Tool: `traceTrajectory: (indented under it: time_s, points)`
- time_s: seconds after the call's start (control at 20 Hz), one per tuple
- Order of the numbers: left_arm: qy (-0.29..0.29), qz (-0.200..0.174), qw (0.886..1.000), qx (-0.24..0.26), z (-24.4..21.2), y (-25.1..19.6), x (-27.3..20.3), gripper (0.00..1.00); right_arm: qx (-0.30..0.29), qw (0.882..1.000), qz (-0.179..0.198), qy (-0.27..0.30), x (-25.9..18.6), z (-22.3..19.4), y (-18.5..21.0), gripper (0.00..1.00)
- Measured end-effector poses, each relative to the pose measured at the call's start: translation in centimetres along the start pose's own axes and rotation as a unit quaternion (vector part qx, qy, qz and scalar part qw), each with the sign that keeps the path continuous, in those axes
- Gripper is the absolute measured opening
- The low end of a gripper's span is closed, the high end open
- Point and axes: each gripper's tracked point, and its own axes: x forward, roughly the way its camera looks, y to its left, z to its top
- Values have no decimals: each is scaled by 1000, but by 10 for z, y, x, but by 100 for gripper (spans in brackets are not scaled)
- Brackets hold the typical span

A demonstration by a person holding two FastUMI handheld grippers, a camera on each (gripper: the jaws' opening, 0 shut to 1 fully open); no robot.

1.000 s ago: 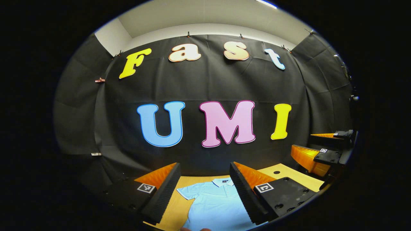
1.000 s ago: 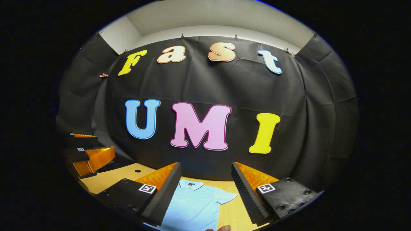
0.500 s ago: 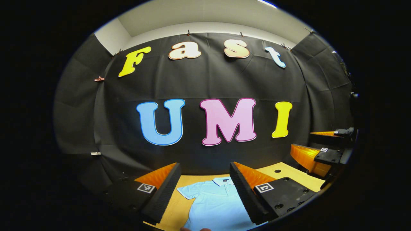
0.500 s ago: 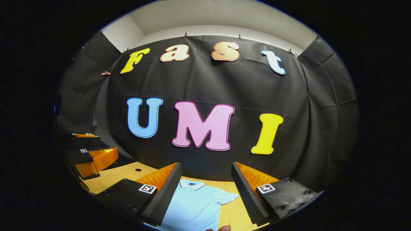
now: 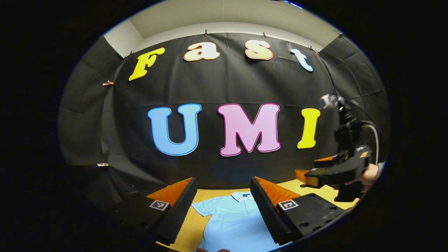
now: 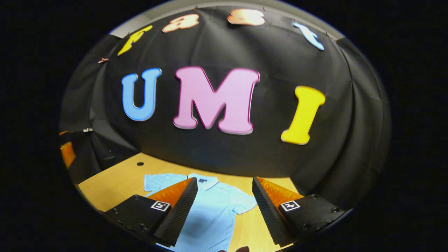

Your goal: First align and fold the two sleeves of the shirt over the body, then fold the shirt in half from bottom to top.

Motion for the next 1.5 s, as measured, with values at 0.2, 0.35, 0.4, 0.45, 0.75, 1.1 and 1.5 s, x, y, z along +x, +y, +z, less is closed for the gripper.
traceTrajectory:
  time_s: [0.2,0.35,0.4,0.45,0.75,1.1,1.5]
  points:
    - [18,11,1000,4,-14,-1,6,97,28,997,-34,69,76,-57,-49,98]
    - [31,24,999,8,-23,0,8,97,50,990,-53,119,126,-99,-73,98]
    - [35,28,999,10,-25,0,9,98,57,987,-60,136,137,-112,-80,98]
    - [39,31,999,11,-28,-1,10,97,64,984,-65,151,148,-125,-85,98]
    - [64,50,997,12,-45,0,13,97,87,967,-91,220,200,-188,-104,98]
    - [77,68,995,15,-56,4,9,97,113,949,-108,272,222,-232,-121,98]
    - [84,77,993,20,-61,9,3,98,121,944,-112,284,231,-242,-117,87]
